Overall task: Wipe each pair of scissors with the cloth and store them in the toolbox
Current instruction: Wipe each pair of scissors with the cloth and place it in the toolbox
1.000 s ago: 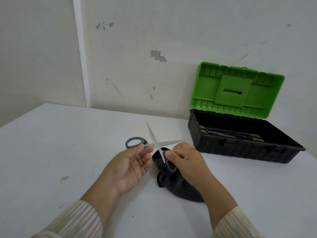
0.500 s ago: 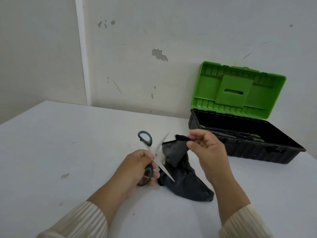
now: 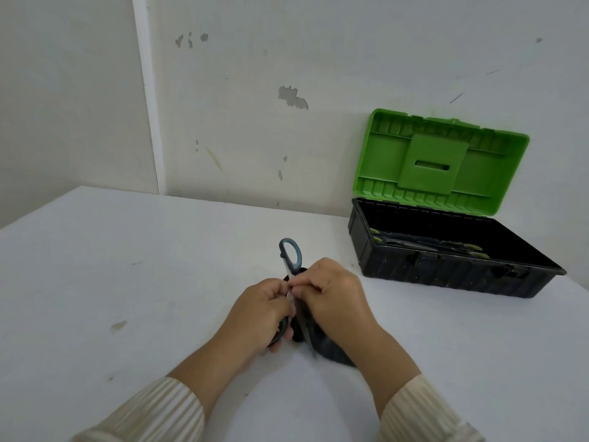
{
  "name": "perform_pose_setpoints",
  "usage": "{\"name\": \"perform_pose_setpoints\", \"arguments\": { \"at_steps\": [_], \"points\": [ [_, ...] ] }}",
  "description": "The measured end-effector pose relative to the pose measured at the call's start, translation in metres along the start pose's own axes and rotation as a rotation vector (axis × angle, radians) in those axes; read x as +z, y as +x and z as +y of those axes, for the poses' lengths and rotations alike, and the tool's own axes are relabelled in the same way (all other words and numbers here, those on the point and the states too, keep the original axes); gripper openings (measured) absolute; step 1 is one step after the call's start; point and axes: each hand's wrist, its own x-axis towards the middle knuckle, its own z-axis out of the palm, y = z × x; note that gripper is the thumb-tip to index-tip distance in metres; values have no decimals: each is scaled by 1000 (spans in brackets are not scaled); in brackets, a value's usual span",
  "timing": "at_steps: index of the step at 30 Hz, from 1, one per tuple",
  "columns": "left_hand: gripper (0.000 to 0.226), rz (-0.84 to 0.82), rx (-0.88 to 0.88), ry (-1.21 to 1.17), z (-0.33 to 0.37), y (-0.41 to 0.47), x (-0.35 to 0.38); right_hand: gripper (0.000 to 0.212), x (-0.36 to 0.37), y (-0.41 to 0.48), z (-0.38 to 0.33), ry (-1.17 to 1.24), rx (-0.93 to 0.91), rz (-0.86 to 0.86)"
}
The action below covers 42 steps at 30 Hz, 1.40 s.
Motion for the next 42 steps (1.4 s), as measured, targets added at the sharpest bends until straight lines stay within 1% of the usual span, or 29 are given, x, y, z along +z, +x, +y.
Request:
{"name": "perform_pose_setpoints", "arguments": {
  "at_steps": [1,2,5,6,7,8,11,13,15,16,17,18,21,22,23,26,27,30,31,33,35,37,38,40,42],
  "points": [
    [16,-5,3,13,0,0,0,15,-1,2,2,25,12,70],
    [16,-10,7,20,0,0,0,14,-2,2,3,28,23,91],
    [11,-17,30,33,-1,0,0,15,3,-5,-2,-29,-12,-51],
    [11,-16,41,38,-1,0,0,16,5,-7,-3,-12,-14,-58],
    [13,-16,49,41,-1,0,-1,15,5,-5,-2,16,10,-25],
    [17,-21,56,44,0,-1,-3,15,2,-1,4,44,52,40],
    [31,-61,64,38,3,-3,-7,12,-15,11,29,109,216,309],
    [26,-78,59,33,4,-2,-9,23,-28,9,42,272,325,457],
    [19,-71,43,34,4,2,-11,30,-39,3,43,444,363,532],
    [18,-60,32,31,3,3,-12,31,-41,1,40,490,342,532],
    [17,-50,23,25,3,5,-13,31,-41,0,33,475,286,510],
    [18,-45,21,20,3,5,-14,30,-37,-2,24,407,212,455],
    [20,-54,35,31,2,3,-12,18,-7,-7,1,90,-3,114],
    [19,-56,41,44,3,2,-11,15,1,-7,0,18,-52,40],
    [18,-60,44,56,3,0,-11,13,4,-4,3,-16,-68,39],
    [17,-77,49,63,6,-1,-9,12,-3,3,13,15,-30,211],
    [17,-76,49,68,5,-1,-8,12,-5,2,12,16,-16,195],
    [12,-61,57,101,3,0,-6,14,4,-6,-1,-33,-9,-65],
    [11,-55,60,108,2,1,-7,14,6,-6,-1,-26,-13,-62],
    [14,-53,61,103,1,1,-9,13,6,1,7,11,0,91],
    [19,-60,59,75,2,0,-10,11,-2,9,20,-2,49,247],
    [23,-51,52,49,2,0,-10,11,-12,10,36,1,137,341],
    [22,-43,50,34,2,0,-10,12,-16,9,44,1,187,353],
    [18,-17,57,-45,3,2,-12,14,-19,7,57,-62,262,288],
    [17,71,80,-206,6,4,-15,18,-17,6,62,-187,264,156]
  ]
}}
